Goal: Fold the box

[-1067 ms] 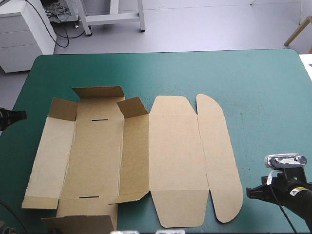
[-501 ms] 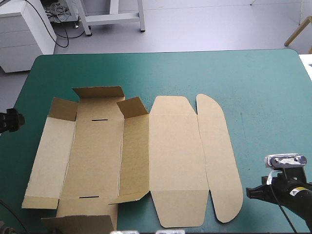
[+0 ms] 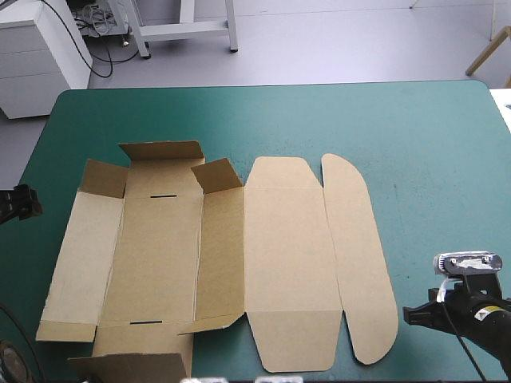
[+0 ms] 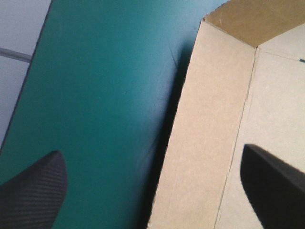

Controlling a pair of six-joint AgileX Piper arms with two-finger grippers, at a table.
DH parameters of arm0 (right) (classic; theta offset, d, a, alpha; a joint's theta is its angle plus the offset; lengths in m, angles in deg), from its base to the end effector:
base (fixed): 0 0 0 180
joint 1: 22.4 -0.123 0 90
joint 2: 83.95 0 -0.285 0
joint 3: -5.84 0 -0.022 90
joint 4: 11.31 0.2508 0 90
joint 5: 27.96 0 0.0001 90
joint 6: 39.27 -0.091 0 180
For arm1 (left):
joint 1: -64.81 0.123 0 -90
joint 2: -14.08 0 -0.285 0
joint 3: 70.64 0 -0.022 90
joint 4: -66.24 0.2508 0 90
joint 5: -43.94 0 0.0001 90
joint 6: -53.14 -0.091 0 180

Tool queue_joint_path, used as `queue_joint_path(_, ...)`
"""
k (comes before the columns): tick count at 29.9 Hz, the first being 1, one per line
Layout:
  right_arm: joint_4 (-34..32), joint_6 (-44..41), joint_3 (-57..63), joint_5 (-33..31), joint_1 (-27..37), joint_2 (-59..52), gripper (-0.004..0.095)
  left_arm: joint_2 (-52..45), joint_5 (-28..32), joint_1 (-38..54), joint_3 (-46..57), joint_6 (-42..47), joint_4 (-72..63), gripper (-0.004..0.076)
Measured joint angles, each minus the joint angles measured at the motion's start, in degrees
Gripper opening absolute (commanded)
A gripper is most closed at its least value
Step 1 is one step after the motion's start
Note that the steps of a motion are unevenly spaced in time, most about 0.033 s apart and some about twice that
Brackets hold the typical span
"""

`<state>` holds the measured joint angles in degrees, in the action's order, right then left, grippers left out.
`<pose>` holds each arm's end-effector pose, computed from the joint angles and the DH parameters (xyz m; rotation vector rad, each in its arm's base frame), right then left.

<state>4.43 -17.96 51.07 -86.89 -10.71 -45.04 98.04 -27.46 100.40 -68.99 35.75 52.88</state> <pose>0.0824 0.0046 0.2796 -0.1276 2.4449 0.1016 0.2179 0.1314 0.3661 -0.4629 2.6396 -0.0414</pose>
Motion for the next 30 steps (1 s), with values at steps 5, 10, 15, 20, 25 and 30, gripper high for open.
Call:
queue_joint_path(5,0.0,0.0,0.0,0.0,0.0,0.0,-0.0014,1.8,0.2,0.0,4.3,-1.6,0.1,0.0677)
queue_joint_path(10,0.0,0.0,0.0,0.0,0.0,0.0,-0.0014,2.9,0.6,0.0,11.1,-3.3,0.1,0.0622)
queue_joint_path(15,0.0,0.0,0.0,0.0,0.0,0.0,-0.0014,3.0,2.1,1.0,15.9,-4.0,-1.0,0.0617)
queue_joint_path(20,0.0,0.0,0.0,0.0,0.0,0.0,-0.0014,3.0,2.6,5.7,20.1,-6.9,-2.4,0.0617)
queue_joint_path(25,0.0,0.0,0.0,0.0,0.0,0.0,-0.0014,3.0,2.4,10.3,23.5,-12.6,-5.4,0.0617)
queue_joint_path(30,0.0,0.0,0.0,0.0,0.0,0.0,-0.0014,3.0,2.7,11.4,25.9,-17.4,-9.1,0.0617)
